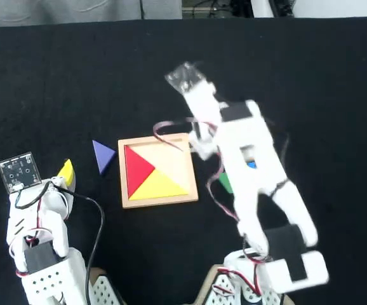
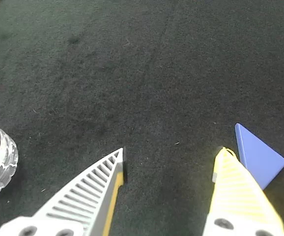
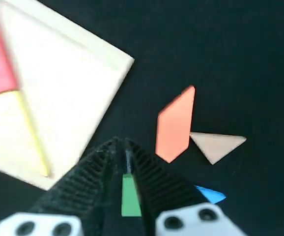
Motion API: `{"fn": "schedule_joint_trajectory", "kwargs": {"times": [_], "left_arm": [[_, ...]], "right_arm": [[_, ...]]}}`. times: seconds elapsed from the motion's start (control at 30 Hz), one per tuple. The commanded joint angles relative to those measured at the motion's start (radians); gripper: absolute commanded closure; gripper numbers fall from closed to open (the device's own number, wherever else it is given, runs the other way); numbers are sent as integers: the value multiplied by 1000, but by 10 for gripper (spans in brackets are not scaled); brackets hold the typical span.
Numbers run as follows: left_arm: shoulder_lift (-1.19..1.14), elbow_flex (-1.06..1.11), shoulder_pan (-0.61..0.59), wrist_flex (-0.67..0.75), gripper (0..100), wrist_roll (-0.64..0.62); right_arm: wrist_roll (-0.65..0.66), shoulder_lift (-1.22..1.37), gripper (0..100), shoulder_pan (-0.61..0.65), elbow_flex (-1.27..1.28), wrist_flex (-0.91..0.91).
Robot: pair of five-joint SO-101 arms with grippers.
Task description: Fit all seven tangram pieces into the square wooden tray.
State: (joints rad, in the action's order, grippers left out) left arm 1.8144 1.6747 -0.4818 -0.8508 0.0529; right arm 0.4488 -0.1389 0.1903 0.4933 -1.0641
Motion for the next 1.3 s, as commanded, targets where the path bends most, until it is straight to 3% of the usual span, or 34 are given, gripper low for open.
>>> {"fn": "schedule_joint_trajectory", "kwargs": {"times": [0.0, 0.1, 0.23, 0.4, 1.03, 1.27], "left_arm": [[9, 7, 12, 18, 712, -2], [9, 7, 12, 18, 712, -2], [9, 8, 12, 18, 712, -2], [9, 8, 12, 18, 712, -2], [9, 7, 12, 18, 712, -2], [9, 7, 12, 18, 712, -2]], "right_arm": [[12, -35, 874, -83, 22, 41], [25, 71, 778, -100, -30, 54], [106, 266, 818, -71, -143, 52], [104, 426, 825, -72, -274, 14], [107, 318, 825, -60, -252, -2], [221, 306, 825, 12, -193, 18]]}}
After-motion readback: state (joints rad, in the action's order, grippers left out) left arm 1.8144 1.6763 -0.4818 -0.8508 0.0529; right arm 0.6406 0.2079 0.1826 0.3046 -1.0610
